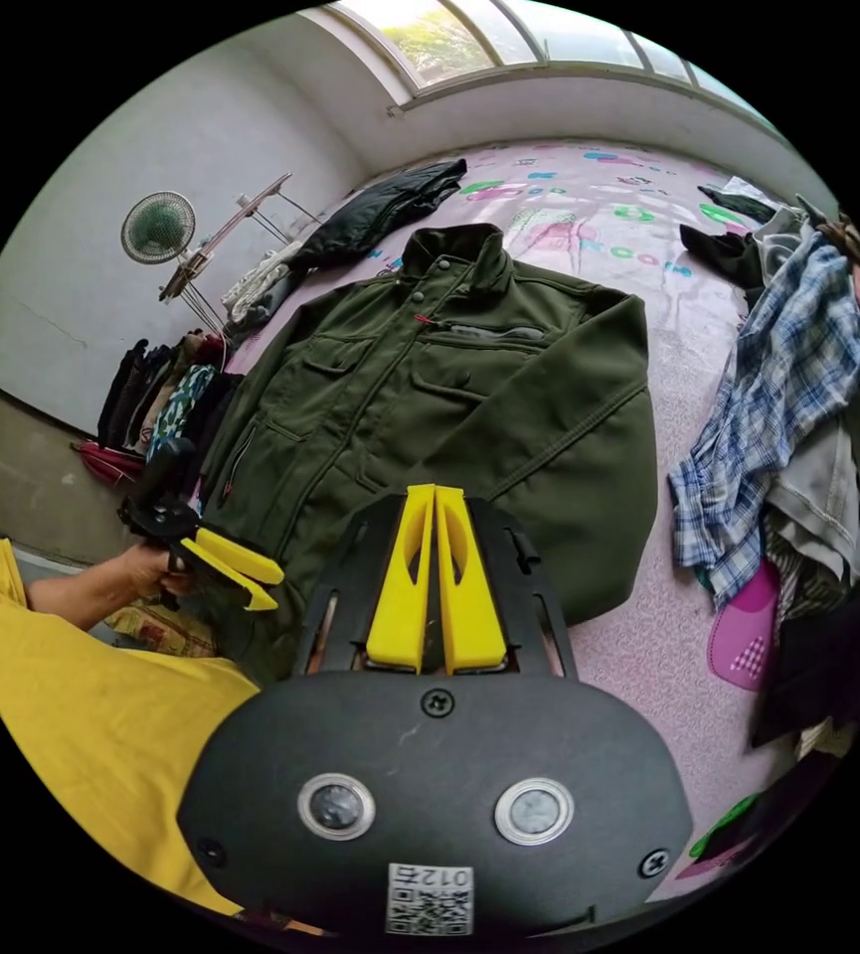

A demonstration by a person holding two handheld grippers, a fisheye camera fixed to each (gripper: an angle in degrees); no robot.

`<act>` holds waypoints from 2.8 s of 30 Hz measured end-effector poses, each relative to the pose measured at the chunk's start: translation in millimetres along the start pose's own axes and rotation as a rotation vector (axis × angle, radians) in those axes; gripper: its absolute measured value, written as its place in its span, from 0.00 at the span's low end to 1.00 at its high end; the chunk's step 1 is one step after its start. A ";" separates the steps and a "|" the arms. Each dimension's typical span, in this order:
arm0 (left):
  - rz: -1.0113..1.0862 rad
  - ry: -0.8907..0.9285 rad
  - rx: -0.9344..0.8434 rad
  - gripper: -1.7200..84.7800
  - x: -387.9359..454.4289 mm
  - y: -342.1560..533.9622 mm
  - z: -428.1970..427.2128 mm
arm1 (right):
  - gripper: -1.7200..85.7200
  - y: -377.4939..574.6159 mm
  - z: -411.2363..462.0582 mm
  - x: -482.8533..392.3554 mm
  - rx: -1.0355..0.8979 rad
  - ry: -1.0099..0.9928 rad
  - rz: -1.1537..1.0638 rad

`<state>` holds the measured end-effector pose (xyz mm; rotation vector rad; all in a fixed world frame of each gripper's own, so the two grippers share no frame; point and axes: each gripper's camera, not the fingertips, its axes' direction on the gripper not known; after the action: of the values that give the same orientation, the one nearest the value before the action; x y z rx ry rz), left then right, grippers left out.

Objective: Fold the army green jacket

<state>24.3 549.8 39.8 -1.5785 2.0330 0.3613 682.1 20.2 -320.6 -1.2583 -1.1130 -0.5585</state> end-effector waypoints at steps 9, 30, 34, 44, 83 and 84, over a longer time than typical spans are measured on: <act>0.101 -0.033 -0.004 0.04 34.3 -18.3 59.6 | 0.02 30.8 -27.5 18.2 0.020 0.060 -0.037; 0.382 -0.693 -0.192 0.02 126.3 -285.5 -151.9 | 0.03 -34.7 -16.2 83.9 0.124 0.060 0.002; 0.251 -0.798 -0.236 0.02 67.3 -355.1 -152.8 | 0.03 -41.2 1.7 69.4 0.156 0.098 0.014; 0.067 -0.695 -0.370 0.02 -91.8 -427.5 -91.7 | 0.02 -74.6 62.8 55.3 -0.010 0.290 -0.045; -0.011 -0.641 0.229 0.02 -93.9 -305.5 -200.1 | 0.02 -173.9 65.4 177.5 0.131 0.090 0.290; 0.006 -0.642 0.256 0.02 -81.7 -296.0 -206.3 | 0.02 -161.4 56.6 161.9 0.141 0.072 0.235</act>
<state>269.7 427.0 287.9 -1.1130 1.5147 0.5100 592.0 65.2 -107.7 -1.2162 -0.9131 -0.3401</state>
